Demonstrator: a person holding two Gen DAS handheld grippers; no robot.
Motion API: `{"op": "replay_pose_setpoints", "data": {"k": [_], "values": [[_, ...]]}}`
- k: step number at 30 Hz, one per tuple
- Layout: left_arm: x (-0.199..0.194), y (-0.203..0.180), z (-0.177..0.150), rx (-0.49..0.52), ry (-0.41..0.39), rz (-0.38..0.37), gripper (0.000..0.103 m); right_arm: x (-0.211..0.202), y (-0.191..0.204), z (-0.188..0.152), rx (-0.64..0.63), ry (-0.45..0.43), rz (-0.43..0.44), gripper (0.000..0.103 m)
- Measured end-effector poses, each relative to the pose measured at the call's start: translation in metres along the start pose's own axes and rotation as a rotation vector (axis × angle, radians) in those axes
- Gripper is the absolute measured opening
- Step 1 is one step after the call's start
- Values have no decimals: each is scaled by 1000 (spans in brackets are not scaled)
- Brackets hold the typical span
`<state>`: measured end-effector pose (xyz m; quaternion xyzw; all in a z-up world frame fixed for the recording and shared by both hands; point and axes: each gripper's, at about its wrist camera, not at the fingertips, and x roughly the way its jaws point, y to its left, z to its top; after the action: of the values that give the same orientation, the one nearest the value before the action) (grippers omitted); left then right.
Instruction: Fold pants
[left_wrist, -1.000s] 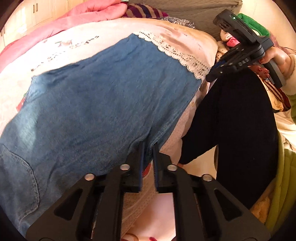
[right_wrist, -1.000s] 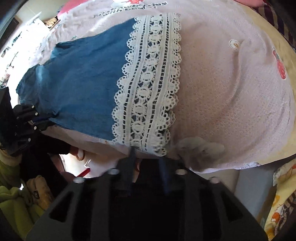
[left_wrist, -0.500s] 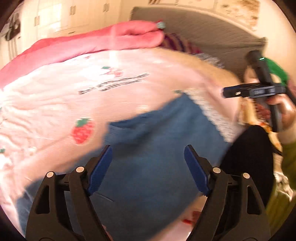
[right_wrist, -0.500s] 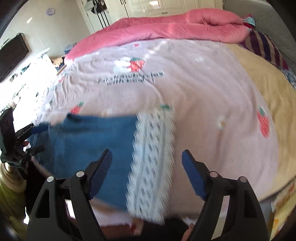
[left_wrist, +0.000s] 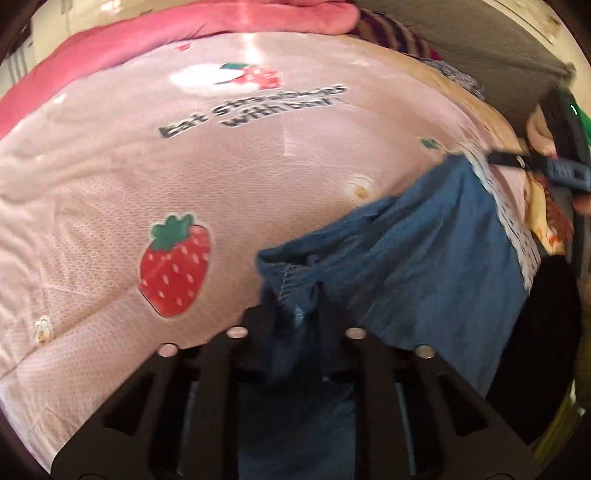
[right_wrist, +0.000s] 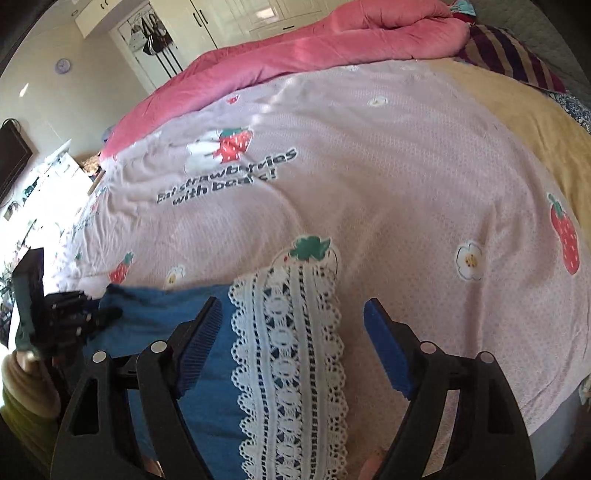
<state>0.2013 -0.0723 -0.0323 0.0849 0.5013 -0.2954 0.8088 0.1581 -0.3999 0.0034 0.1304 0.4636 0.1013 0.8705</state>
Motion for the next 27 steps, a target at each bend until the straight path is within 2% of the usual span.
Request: {"op": "replay_pose_setpoints", "data": {"k": [2,4,7,10,11,14,16,18,20,21,23,24,27], "values": [[1,13,8,-39,-11,-3,8,5,-2,-3,-3,24,2,76],[2,19,16,-46,-19,-2,8,12,-4,-5,-12,50,15,41],[12,19,22,-28,-11,31,8,26,-3,-7,-23,95,-18,41],[22,26,20,-51,-21,29,11,30,3,-8,-65,96,-55,41],[22,27,21,-51,-33,32,14,30,4,-9,-75,94,-69,41],[12,27,22,-28,-120,104,17,30,4,-11,-87,88,-92,41],[0,36,23,-66,-165,78,17,29,6,-12,-101,85,-105,43],[-25,46,20,-126,-203,72,25,23,6,-12,-96,71,-109,49],[-63,50,7,-150,-248,86,53,12,6,-10,-80,36,-86,57],[-78,50,1,-150,-259,99,58,3,7,-9,-75,2,-63,62],[-105,47,-17,-145,-286,139,61,-12,11,-10,-78,-55,-34,63],[-116,44,-29,-151,-295,132,61,-20,15,-12,-93,-87,-14,64],[-119,27,-57,-123,-262,25,61,-32,27,-20,-123,-122,38,64]]}}
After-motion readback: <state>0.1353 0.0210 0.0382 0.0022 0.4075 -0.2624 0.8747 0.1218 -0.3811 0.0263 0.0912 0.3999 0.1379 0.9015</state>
